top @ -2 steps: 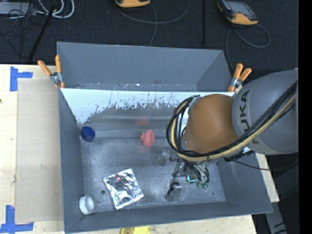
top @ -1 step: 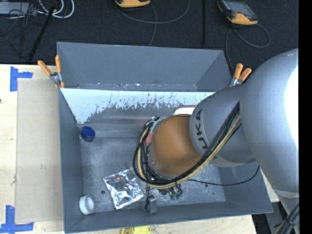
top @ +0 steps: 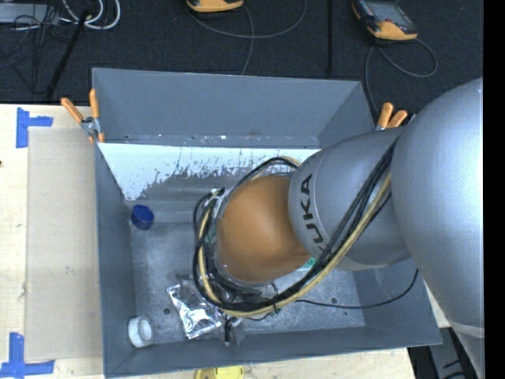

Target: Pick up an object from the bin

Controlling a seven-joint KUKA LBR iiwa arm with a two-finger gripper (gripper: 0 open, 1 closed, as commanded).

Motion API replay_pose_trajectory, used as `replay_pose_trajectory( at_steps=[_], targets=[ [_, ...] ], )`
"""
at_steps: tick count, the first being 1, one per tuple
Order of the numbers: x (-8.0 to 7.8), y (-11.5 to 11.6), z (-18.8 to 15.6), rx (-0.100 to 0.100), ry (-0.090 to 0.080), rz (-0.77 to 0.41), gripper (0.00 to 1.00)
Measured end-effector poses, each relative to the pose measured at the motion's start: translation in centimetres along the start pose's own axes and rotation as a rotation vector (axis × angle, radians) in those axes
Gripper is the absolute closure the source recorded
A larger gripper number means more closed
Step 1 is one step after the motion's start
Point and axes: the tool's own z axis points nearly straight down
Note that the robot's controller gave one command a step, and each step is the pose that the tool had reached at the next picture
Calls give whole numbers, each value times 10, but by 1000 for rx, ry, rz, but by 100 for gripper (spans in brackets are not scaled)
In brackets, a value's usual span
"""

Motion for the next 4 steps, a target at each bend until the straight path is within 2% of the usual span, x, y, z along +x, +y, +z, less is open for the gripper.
replay_pose_trajectory(
  at_steps=[1,2,3,4],
  targets=[
    [12,-16,-7,0,3,70,0],
    [14,-22,27,9,-21,86,0],
    [0,1,28,5,-7,-282,0],
    [2,2,30,0,0,-278,100]
  ],
)
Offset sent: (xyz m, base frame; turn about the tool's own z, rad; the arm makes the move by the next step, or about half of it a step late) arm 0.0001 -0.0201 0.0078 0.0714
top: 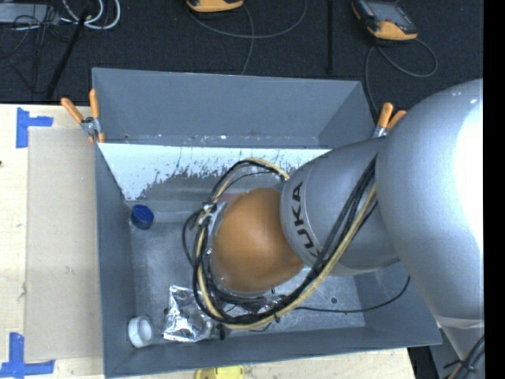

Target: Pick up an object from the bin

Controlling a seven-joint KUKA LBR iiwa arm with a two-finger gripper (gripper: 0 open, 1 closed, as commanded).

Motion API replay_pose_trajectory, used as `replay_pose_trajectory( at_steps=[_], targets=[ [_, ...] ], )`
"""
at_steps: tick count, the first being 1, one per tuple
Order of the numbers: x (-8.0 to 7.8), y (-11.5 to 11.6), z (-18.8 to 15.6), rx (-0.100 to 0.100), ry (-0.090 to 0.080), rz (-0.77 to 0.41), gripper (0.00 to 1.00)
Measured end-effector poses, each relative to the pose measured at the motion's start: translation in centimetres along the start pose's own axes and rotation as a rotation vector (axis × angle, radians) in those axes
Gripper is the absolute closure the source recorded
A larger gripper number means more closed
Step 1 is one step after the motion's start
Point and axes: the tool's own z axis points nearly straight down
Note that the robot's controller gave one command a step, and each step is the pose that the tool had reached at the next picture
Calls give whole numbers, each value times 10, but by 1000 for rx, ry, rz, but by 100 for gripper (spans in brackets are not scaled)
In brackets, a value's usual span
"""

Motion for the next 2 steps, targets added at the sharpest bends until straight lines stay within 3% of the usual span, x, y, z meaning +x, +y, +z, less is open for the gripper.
replay_pose_trajectory(
  at_steps=[1,2],
  targets=[
    [-1,0,-61,2,-3,5,100],
    [-3,0,-95,1,-1,11,100]
  ],
)
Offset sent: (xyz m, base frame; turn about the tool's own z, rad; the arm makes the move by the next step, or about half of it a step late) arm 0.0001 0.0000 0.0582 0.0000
